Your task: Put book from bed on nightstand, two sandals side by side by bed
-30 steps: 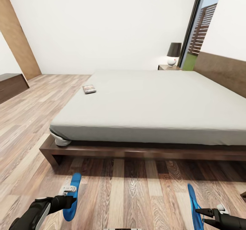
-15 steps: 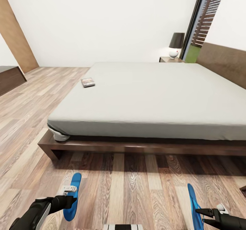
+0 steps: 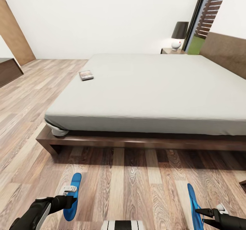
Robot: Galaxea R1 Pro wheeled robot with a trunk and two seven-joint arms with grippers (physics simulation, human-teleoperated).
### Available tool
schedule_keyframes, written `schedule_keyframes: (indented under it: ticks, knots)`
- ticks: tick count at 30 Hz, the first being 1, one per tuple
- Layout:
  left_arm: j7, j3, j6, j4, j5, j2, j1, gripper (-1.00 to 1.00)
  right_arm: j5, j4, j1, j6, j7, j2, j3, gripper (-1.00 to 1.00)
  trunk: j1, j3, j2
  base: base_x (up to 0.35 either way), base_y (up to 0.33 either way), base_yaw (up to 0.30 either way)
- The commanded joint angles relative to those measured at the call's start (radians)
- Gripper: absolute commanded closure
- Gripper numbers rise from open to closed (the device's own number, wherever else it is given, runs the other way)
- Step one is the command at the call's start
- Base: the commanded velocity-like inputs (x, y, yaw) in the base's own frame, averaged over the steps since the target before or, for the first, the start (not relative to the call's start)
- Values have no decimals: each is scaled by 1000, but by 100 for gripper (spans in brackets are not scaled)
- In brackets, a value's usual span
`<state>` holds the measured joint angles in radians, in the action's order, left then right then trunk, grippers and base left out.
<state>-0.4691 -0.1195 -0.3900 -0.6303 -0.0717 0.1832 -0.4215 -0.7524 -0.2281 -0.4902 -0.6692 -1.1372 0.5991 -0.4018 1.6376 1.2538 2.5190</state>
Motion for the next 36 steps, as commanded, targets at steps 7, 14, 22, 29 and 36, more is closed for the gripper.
schedule_keyframes:
  ticks: [7,14,22,29,36]
  knots:
    - [-8,-5,-6,-2,-7,-1,0,100,-8,0,-1,-9,0,1,-5,100,3,28,2,0,0,0]
    - [-8,-5,-6,-2,-7,-2,0,100,-8,0,-1,-9,0,1,-5,100,6,55,4,0,0,0]
    - [-13,-5,-4,-2,-3,-1,0,100,-10,-31,-1,-9,-27,1,-5,100,10,86,6,0,0,0]
    - [-13,-5,-4,-2,-2,-2,0,100,-8,-67,-1,-7,-217,2,-11,100,13,113,7,0,0,0]
    - [-11,-4,-4,-2,-2,-2,0,100,-6,-68,-1,-7,-225,2,-12,100,16,140,9,0,0,0]
